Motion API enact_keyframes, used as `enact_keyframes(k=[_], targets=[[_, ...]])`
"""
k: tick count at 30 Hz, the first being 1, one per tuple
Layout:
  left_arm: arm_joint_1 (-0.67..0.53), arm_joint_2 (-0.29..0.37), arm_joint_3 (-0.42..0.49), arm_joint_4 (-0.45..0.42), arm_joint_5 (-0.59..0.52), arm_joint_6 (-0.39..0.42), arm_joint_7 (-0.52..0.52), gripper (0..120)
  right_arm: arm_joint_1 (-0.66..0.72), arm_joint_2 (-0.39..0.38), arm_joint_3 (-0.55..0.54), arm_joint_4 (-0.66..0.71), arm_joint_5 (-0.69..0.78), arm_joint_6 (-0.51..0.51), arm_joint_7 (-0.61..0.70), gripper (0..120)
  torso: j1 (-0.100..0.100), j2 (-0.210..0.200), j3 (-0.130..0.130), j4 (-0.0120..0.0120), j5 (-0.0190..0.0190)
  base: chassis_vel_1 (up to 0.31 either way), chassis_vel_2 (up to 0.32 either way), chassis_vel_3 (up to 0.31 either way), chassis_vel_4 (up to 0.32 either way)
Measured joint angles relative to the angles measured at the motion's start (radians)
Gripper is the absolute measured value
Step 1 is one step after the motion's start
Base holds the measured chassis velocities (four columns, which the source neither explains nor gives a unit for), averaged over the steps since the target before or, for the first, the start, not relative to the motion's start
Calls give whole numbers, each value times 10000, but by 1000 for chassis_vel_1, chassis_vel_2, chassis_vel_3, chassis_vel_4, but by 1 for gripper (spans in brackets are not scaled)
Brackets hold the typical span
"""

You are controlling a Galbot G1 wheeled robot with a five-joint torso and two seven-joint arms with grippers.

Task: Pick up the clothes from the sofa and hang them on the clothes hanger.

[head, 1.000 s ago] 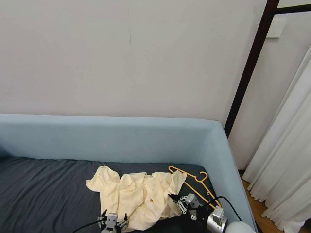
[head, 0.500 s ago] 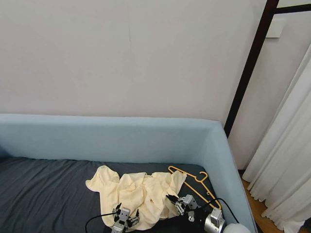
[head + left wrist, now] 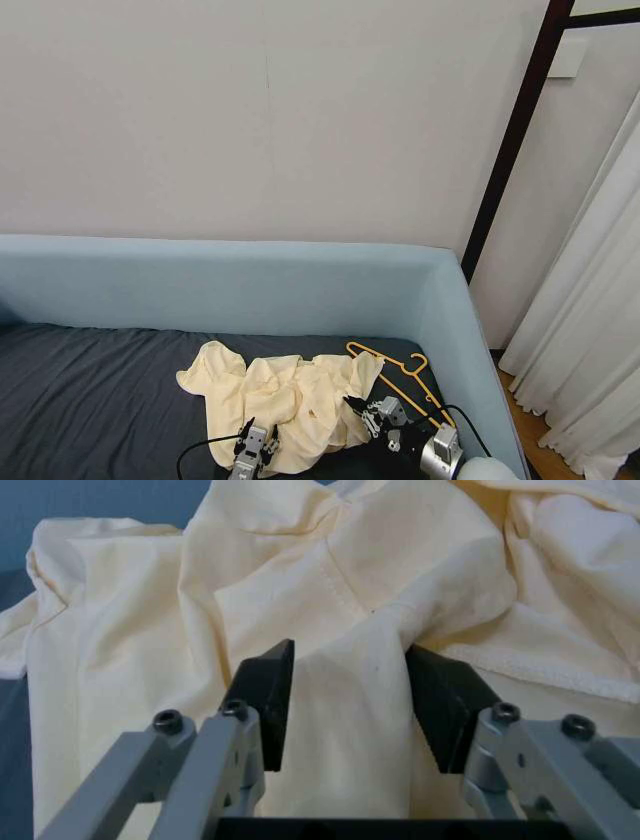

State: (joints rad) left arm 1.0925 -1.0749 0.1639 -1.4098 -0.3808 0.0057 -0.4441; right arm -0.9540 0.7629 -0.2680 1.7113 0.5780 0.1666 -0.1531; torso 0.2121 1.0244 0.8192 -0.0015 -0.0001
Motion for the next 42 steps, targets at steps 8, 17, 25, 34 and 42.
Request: enact_keyframes(k=[8, 17, 25, 34, 42], targets=[[9, -15, -156, 112, 1, -237, 44, 13, 0, -27, 18, 13, 28, 13, 40, 0, 0, 0, 0, 0, 0, 0, 0, 0, 0], [104, 348, -988, -1087, -139, -1286, 396, 0, 136, -25, 97, 56, 410, 58, 694, 0, 0, 0, 1, 0, -3, 0, 0, 0, 0], [-2521, 3005, -2593, -4660, -3479, -1992, 253, 0, 1019, -395, 2062, 1564, 3228, 52, 733, 0, 0, 0, 2, 9, 1, 0, 0, 0, 0], [-6414, 5285, -2864, -5034, -6028, -1250, 166, 0, 3803, -1582, 3568, 3358, 6896, -59, 1096, 0, 1, 0, 1, 4, -3, 0, 0, 0, 0], [-3997, 5035, -4019, -5587, -5479, -1070, 381, 0, 3079, -2160, 3553, 4123, 6157, -354, 1385, 0, -2, 4, -2, 1, 1, 0, 0, 0, 0]])
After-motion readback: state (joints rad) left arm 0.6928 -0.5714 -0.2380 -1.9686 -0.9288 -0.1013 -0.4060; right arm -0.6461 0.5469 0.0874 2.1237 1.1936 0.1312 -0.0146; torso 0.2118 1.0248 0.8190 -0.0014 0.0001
